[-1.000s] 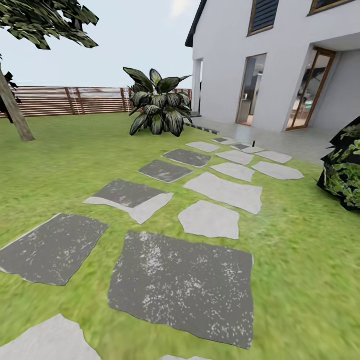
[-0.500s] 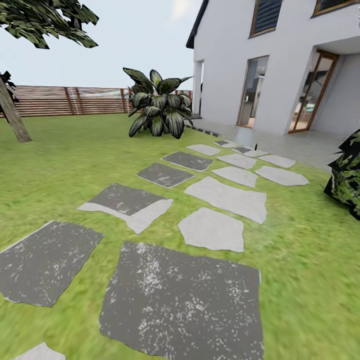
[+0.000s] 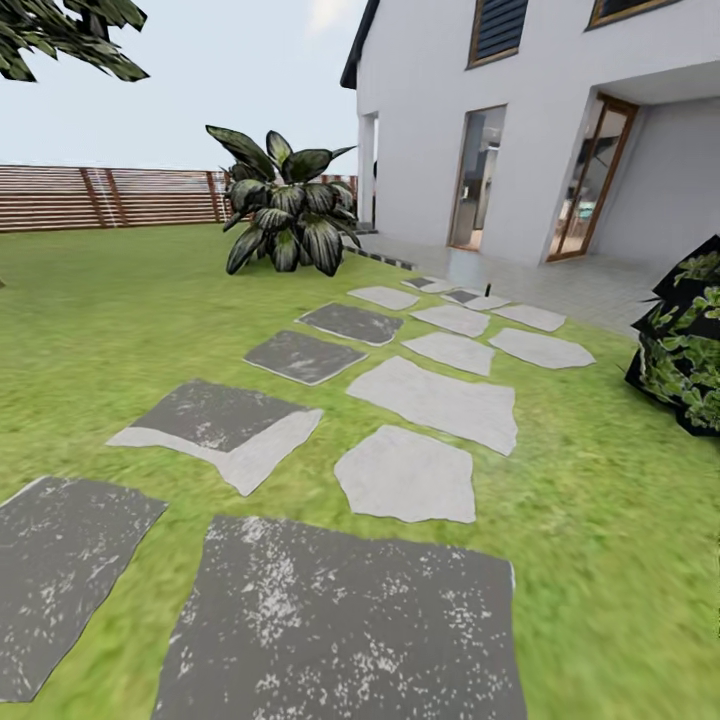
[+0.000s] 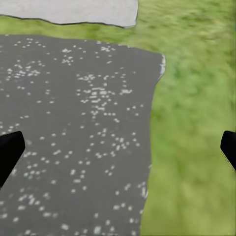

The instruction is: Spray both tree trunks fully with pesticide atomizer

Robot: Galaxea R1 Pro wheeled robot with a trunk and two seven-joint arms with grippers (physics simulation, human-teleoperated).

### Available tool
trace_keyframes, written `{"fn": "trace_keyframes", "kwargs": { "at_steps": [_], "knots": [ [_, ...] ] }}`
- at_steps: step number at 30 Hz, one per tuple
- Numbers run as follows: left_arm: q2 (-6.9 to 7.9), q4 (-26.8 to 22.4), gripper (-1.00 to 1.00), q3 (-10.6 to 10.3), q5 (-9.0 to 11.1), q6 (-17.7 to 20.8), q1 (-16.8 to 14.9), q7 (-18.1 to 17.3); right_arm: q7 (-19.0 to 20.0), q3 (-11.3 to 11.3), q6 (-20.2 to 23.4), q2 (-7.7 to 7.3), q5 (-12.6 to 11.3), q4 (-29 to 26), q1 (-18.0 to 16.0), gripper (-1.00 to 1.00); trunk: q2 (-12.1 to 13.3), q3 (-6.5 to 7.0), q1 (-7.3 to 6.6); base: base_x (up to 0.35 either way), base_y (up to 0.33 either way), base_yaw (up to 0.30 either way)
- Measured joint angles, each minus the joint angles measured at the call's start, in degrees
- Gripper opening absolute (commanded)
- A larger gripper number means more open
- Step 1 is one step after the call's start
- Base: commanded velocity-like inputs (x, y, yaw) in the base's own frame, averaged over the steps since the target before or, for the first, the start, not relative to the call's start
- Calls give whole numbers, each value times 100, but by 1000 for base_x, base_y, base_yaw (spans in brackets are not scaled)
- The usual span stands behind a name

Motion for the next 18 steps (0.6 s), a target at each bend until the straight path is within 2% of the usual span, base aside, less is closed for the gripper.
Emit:
{"fn": "trace_keyframes", "kwargs": {
  "at_steps": [18],
  "knots": [
    [-3,-1,100,1,-7,0,1,0,0,-5,0,-2,-7,1,0,100,0,0,0,339,0,-18]
  ]
}}
